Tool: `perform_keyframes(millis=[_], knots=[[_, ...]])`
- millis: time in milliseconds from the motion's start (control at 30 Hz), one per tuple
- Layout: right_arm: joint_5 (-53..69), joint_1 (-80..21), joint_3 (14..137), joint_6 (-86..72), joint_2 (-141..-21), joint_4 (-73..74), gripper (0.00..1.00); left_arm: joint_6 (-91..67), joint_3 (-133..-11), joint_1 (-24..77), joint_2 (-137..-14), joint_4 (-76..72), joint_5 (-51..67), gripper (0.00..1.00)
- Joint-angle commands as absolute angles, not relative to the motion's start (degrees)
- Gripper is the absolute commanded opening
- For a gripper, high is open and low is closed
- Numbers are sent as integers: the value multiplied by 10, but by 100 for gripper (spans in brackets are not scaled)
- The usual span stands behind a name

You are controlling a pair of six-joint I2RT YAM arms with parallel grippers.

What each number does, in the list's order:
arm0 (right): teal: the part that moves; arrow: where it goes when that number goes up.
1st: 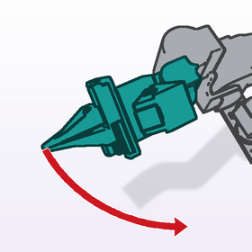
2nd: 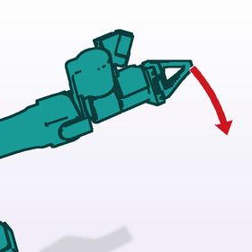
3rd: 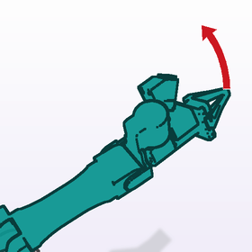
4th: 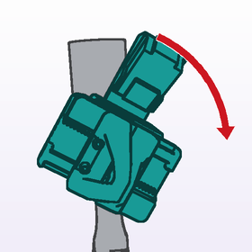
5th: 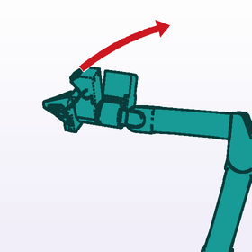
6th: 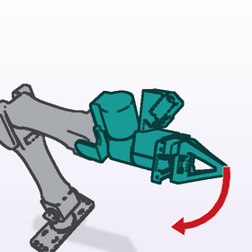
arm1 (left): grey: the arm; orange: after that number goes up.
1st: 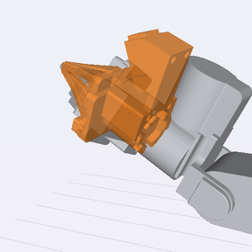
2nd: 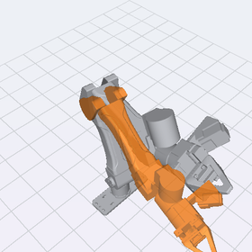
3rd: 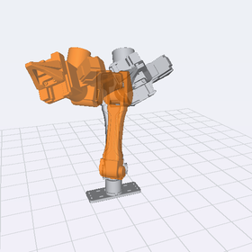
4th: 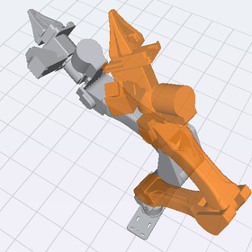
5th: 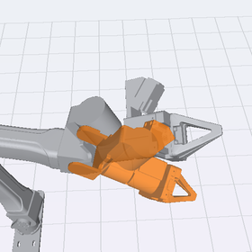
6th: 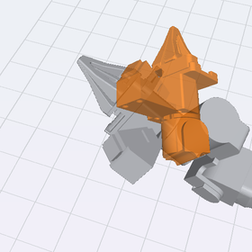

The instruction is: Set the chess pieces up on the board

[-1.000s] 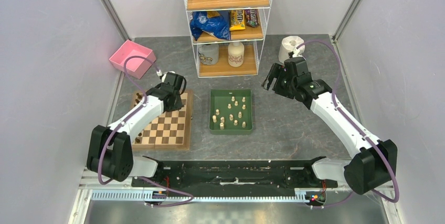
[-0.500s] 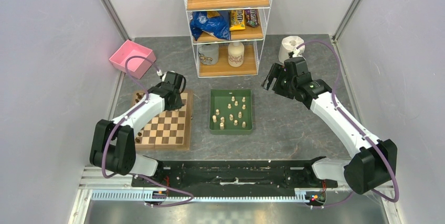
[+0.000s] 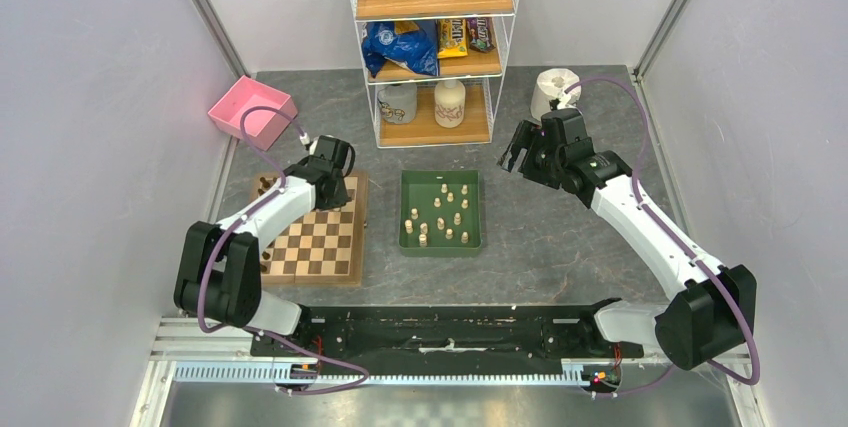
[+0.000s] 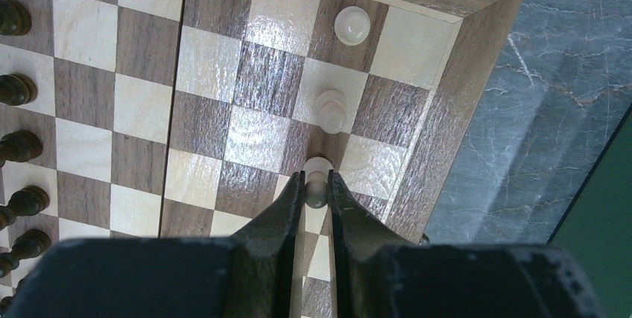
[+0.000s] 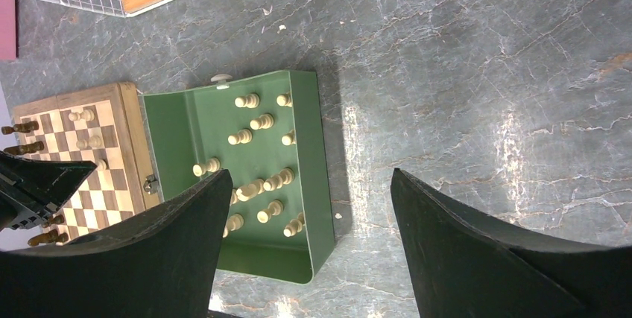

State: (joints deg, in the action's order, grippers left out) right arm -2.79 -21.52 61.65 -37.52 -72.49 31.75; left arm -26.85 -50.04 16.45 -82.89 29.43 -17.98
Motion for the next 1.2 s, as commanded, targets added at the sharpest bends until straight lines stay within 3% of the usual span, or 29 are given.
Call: perform_keyframes(millis=[0,367,500,900,1100,1167], knots=[[-27,-213,637,-377,-725,301,86,-255,-498,158,-832,266,-199,2],[-25,-213,637,-376,-724,302,86,-253,-496,155,-839,272,-199,4],[-27,-213,636,-376,-724,301,87,-256,-491,155,-838,270,-200,17],[-25,-213,637,-375,-722,301,87,-254,-502,155,-822,278,-202,43],[-27,-213,637,-374,-722,300,87,-256,-507,156,-756,295,-200,53],[-28,-213,636,-375,-720,301,87,-257,-508,155,-710,295,-187,60]])
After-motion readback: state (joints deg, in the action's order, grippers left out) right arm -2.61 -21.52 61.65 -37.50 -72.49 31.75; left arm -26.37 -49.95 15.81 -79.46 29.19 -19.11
